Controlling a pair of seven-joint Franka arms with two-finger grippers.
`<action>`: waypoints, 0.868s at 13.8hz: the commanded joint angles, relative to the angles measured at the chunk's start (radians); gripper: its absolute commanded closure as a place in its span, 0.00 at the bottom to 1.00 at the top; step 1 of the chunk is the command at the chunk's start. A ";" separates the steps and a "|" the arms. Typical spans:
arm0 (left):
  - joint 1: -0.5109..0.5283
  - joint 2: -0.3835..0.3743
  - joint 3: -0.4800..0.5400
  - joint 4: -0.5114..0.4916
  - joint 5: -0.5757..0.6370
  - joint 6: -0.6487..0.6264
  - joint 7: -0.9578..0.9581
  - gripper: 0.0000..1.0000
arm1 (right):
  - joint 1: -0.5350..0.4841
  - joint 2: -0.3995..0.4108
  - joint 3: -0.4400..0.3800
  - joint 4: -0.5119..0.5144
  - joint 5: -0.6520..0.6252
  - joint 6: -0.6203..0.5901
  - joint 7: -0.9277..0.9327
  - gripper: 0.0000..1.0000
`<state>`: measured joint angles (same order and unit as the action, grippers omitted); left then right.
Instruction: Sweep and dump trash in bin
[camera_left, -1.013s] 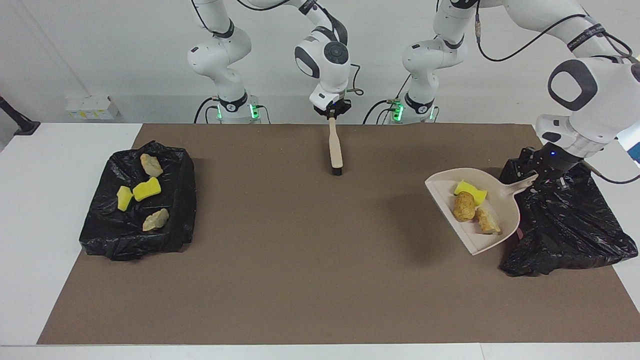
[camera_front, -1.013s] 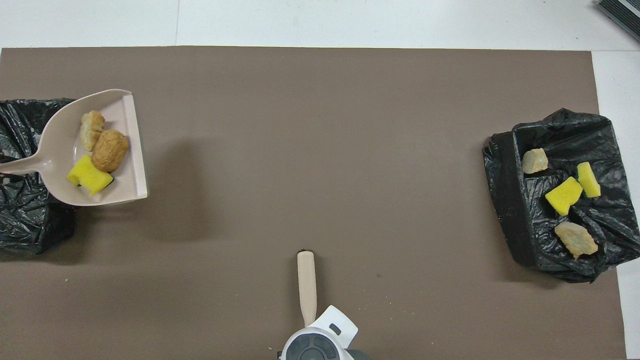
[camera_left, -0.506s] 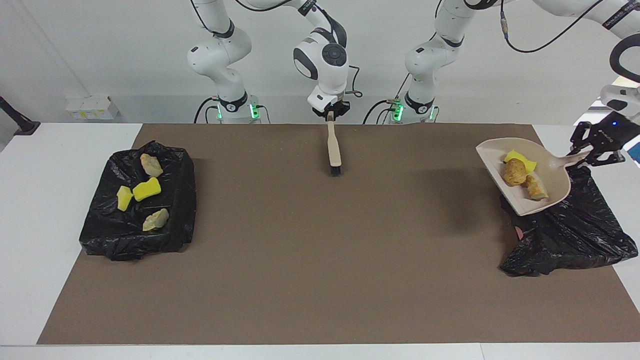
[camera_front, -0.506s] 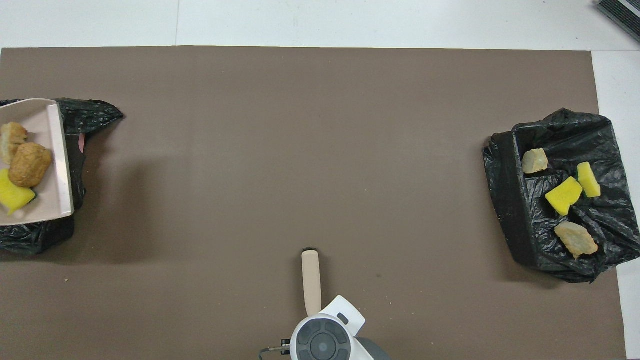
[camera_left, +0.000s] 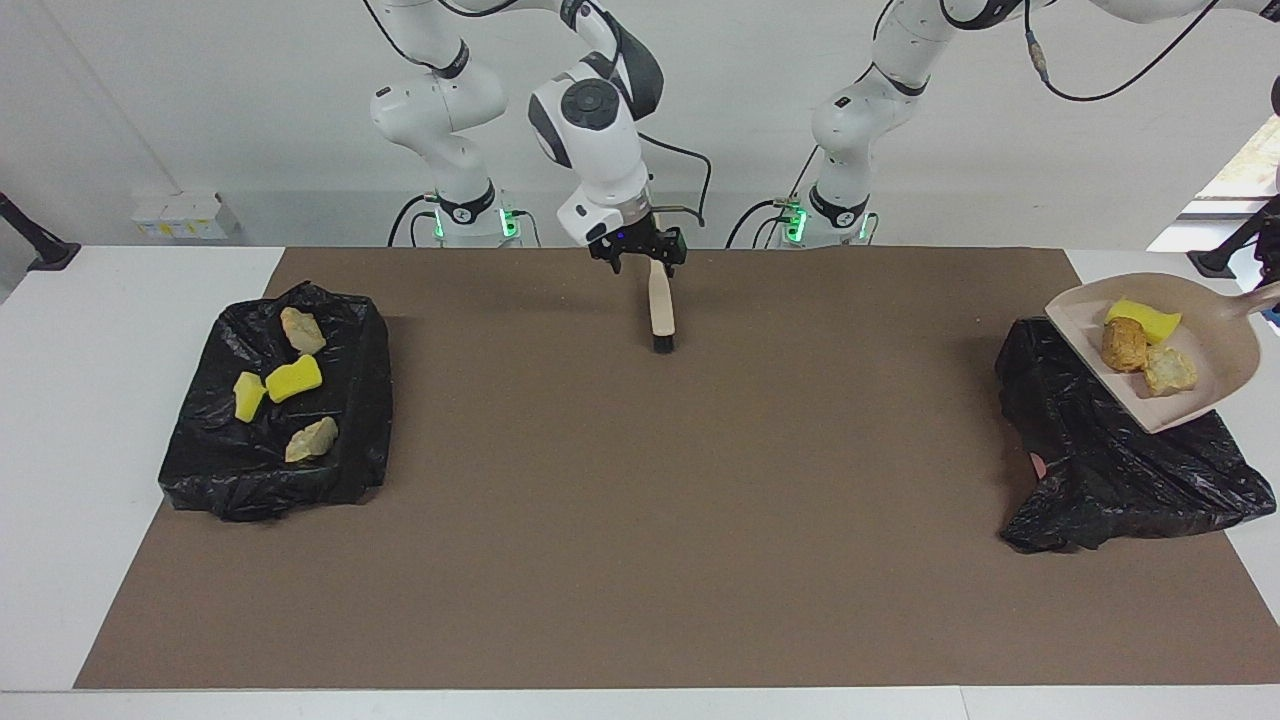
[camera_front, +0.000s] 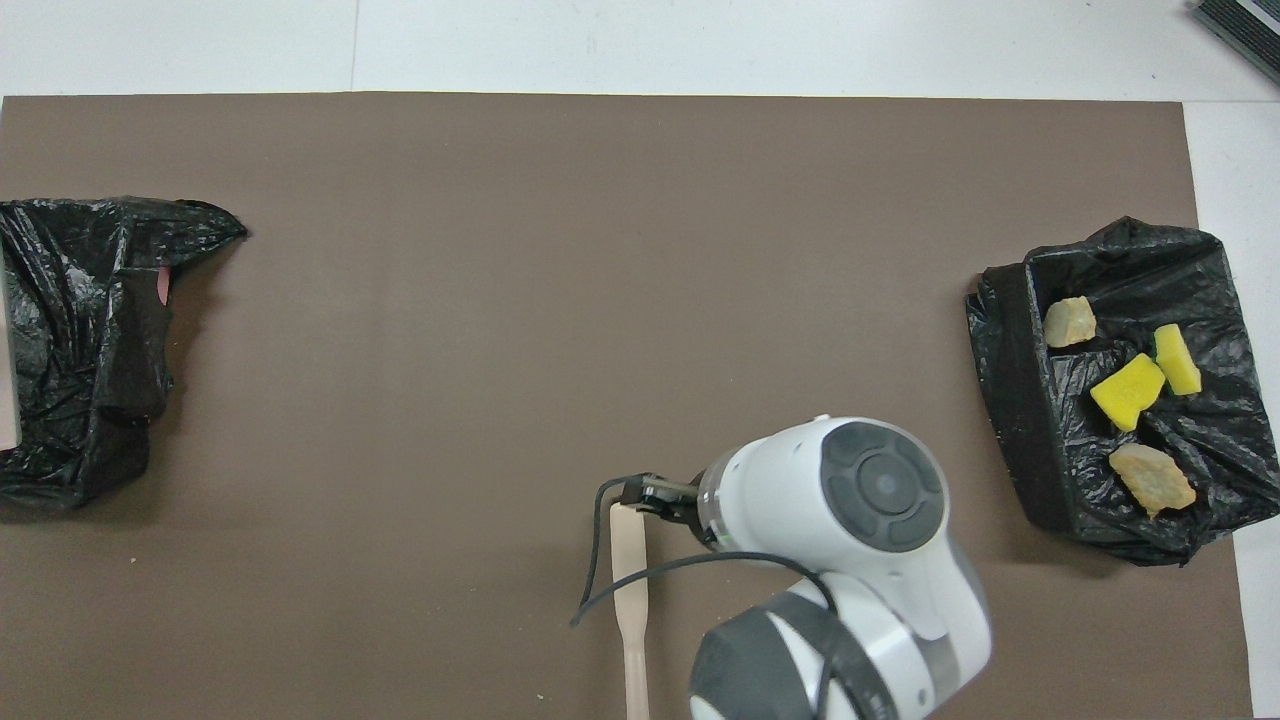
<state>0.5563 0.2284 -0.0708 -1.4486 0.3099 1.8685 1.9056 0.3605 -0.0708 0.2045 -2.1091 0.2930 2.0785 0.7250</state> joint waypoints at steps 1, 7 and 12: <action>-0.021 0.006 0.002 -0.015 0.153 0.087 0.003 1.00 | -0.114 0.022 0.012 0.078 -0.076 -0.031 -0.056 0.00; -0.130 -0.029 0.002 -0.088 0.469 0.098 -0.152 1.00 | -0.368 0.042 0.010 0.387 -0.240 -0.276 -0.275 0.00; -0.205 -0.086 0.002 -0.159 0.773 0.092 -0.292 1.00 | -0.417 0.092 0.007 0.619 -0.391 -0.485 -0.415 0.00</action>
<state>0.3790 0.2004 -0.0822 -1.5412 1.0158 1.9531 1.6718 -0.0505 -0.0268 0.1977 -1.5850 -0.0518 1.6510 0.3317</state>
